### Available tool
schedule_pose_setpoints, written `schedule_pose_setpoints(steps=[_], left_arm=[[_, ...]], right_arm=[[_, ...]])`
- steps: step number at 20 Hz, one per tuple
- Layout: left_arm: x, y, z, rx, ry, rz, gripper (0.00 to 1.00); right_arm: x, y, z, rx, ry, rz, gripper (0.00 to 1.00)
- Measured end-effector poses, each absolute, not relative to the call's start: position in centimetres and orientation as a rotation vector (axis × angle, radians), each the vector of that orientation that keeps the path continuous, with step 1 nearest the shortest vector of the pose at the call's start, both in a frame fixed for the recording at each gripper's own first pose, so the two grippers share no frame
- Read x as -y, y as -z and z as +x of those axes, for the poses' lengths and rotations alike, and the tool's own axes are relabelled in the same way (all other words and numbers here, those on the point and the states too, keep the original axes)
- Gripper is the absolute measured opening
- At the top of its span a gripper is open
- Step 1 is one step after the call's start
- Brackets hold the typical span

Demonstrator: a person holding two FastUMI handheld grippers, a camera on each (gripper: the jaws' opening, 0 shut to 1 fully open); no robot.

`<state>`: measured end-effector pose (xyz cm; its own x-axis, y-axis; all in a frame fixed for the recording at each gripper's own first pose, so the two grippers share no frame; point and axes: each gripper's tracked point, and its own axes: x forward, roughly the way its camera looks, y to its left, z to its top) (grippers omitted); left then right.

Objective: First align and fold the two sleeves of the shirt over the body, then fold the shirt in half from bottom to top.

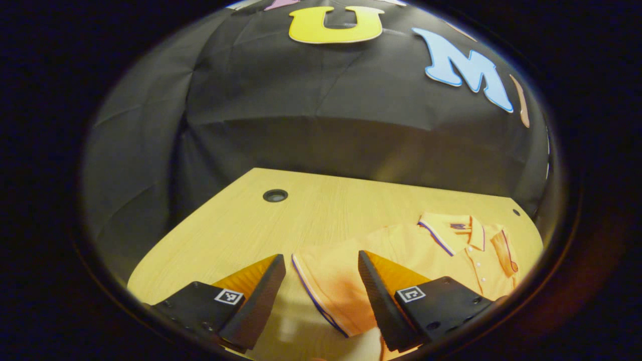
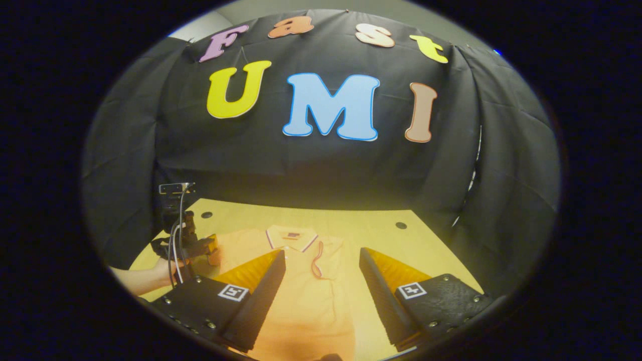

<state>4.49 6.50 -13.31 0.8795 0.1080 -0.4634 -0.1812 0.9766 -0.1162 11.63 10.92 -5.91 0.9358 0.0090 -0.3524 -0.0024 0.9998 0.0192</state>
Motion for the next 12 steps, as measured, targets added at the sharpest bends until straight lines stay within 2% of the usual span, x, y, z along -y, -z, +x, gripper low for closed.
schedule_pose_setpoints(steps=[5, 8, 11, 12], left_arm=[[-6.4, 14.3, 4.4, -0.528, -0.166, -0.168, 0.95], [-5.3, 14.8, 4.4, -0.546, -0.126, -0.201, 0.95], [-5.7, 14.9, 4.1, -0.569, -0.134, -0.16, 0.91], [-5.7, 14.9, 4.0, -0.574, -0.131, -0.149, 0.86]], right_arm=[[-9.6, 6.5, 10.5, -0.395, 0.033, 0.05, 0.93], [-8.9, 7.4, 10.2, -0.422, 0.052, 0.068, 0.93], [-8.8, 7.9, 10.1, -0.44, 0.054, 0.092, 0.93], [-8.9, 8.0, 10.2, -0.441, 0.052, 0.099, 0.93]])
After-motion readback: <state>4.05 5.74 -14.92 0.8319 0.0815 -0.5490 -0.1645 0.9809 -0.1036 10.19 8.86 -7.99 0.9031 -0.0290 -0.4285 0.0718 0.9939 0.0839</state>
